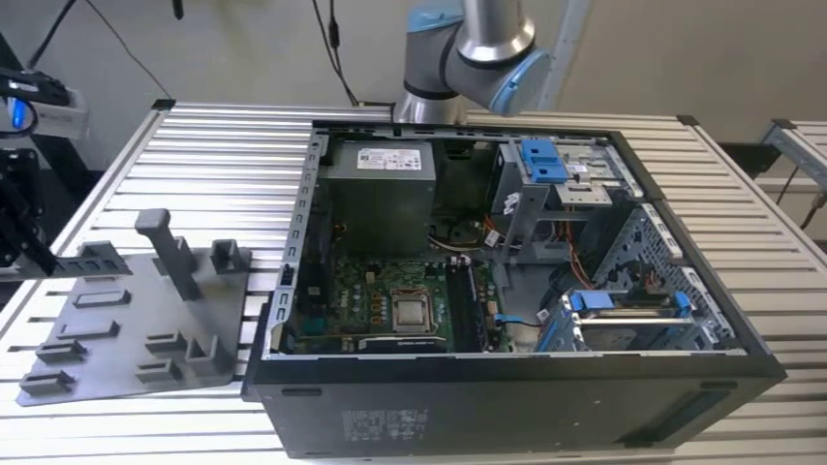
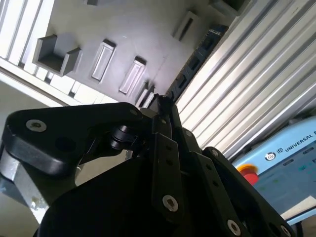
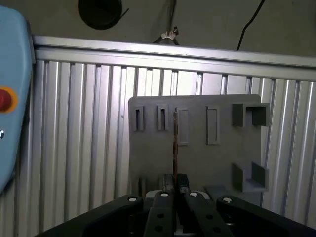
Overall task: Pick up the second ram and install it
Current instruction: 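Pick up the second ram and move it above second insertion slot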
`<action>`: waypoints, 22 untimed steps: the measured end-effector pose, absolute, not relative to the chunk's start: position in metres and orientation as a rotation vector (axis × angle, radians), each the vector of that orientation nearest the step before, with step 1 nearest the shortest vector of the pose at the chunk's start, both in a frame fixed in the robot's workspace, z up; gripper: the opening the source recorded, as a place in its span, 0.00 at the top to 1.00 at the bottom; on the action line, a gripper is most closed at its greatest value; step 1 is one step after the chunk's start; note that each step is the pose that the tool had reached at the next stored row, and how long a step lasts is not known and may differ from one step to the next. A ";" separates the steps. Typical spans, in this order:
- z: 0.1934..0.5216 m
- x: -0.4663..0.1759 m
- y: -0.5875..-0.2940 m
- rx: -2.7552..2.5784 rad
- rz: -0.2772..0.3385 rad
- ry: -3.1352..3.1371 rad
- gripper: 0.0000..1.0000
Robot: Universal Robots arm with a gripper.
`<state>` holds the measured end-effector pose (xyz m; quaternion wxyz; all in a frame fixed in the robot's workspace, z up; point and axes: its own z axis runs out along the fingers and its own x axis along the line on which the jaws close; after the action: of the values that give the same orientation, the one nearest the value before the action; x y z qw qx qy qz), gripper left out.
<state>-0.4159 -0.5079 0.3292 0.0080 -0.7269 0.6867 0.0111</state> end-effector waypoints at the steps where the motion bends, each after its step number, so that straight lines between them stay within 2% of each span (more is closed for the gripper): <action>1: 0.332 -0.416 -0.508 -2.272 0.035 2.146 0.86; 18: 0.382 -0.416 -0.508 -2.272 0.035 2.146 0.86; 22: 0.384 -0.416 -0.508 -2.272 0.034 2.146 0.86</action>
<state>-0.4160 -0.5079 0.3844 0.0082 -0.7269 0.6866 0.0110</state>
